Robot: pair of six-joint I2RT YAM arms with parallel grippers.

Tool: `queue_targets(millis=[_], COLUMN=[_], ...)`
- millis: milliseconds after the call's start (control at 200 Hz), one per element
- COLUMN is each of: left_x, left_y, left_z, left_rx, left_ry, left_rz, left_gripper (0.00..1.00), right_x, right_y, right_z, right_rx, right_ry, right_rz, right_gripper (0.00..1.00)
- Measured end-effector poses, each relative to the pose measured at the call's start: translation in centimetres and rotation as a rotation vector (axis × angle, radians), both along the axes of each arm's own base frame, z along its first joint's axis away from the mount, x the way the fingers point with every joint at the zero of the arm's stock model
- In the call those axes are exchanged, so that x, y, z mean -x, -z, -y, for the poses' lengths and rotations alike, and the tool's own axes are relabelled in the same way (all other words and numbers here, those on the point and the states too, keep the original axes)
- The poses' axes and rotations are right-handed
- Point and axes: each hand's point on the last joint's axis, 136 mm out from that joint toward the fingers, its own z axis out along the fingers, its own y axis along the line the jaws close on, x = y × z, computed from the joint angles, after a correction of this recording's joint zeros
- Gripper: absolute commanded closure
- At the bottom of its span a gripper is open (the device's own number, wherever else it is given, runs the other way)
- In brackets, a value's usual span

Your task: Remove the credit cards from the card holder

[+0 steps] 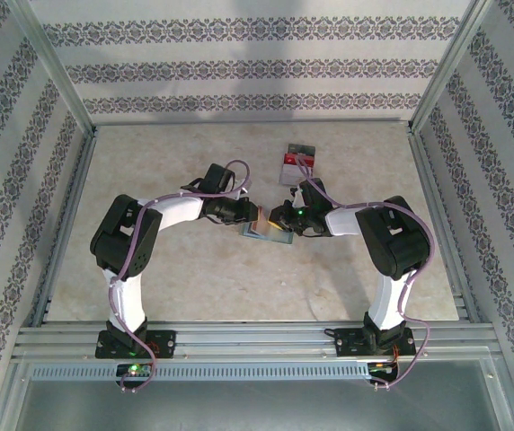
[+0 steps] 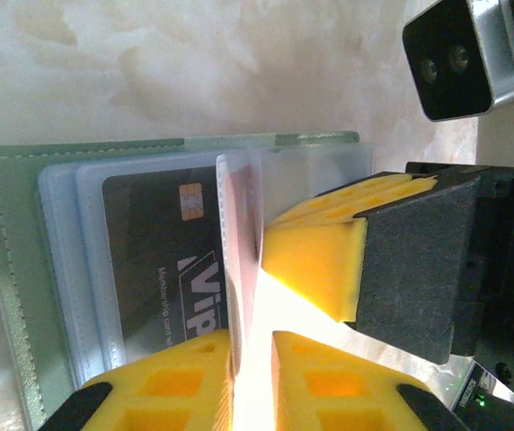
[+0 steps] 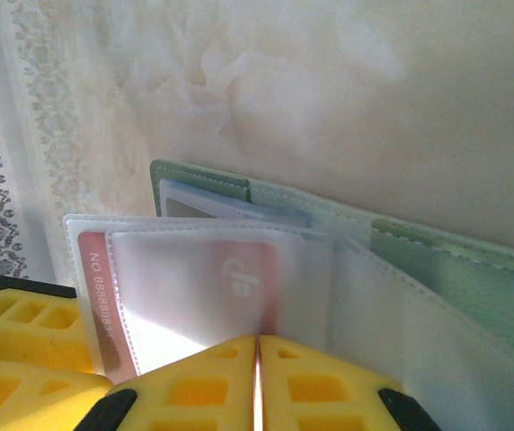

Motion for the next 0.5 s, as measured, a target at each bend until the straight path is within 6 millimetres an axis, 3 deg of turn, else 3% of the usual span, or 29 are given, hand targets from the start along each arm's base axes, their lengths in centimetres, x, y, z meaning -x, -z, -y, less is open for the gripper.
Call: queue_targets(millis=[505], left_x=[-0.15], left_y=[0.15], left_z=[-0.32], left_rx=[-0.009], left_ry=[-0.009], left_rz=[0.001], left_gripper=[0.95], right_x=[0.42], right_y=[0.15], right_z=[0.69], right_rx=[0.037], right_ry=[0.004], right_rz=[0.001], right_gripper=[0.87])
